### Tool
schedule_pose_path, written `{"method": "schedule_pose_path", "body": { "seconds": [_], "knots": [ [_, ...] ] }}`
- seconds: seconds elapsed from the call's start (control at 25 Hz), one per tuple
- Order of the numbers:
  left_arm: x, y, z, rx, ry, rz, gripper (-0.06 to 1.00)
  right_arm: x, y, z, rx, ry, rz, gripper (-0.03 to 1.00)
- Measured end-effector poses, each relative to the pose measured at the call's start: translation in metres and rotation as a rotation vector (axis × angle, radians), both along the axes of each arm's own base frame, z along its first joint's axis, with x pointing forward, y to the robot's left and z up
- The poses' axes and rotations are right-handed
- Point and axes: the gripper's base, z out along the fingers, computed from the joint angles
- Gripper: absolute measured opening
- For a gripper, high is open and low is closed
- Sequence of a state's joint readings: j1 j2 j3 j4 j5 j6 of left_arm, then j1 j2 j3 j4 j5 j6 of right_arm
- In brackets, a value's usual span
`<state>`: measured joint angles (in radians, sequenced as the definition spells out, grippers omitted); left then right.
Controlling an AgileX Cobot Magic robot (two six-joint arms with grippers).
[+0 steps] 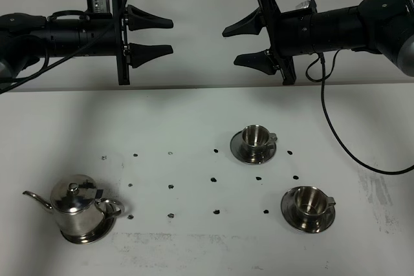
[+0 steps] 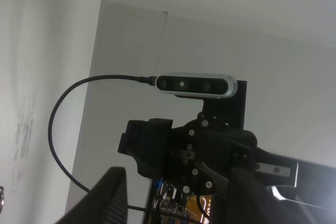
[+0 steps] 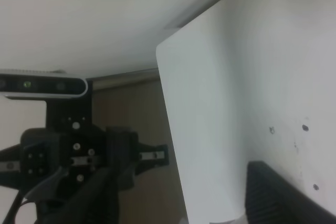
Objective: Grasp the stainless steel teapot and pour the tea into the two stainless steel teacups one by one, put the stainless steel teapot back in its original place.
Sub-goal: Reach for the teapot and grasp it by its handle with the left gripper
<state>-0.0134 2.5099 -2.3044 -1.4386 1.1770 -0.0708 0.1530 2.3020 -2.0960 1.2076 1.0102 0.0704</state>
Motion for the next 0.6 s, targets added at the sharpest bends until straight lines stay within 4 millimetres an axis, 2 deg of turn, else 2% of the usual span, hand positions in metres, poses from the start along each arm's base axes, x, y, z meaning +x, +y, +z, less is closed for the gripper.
{"method": "schedule_pose_path", "body": {
  "seconds": [0.2, 0.32, 0.6],
  "knots": [
    [0.0, 0.0, 0.001, 0.009, -0.026, -0.004, 0.49, -0.001, 0.0, 0.001, -0.015, -0.034, 0.022, 0.54],
    [0.0, 0.01, 0.006, 0.054, -0.091, 0.001, 0.49, -0.001, 0.0, 0.008, -0.037, -0.078, 0.052, 0.54],
    [-0.015, 0.049, 0.058, 0.296, -0.235, 0.047, 0.49, -0.007, -0.008, 0.052, -0.195, -0.257, 0.066, 0.54]
  ]
}}
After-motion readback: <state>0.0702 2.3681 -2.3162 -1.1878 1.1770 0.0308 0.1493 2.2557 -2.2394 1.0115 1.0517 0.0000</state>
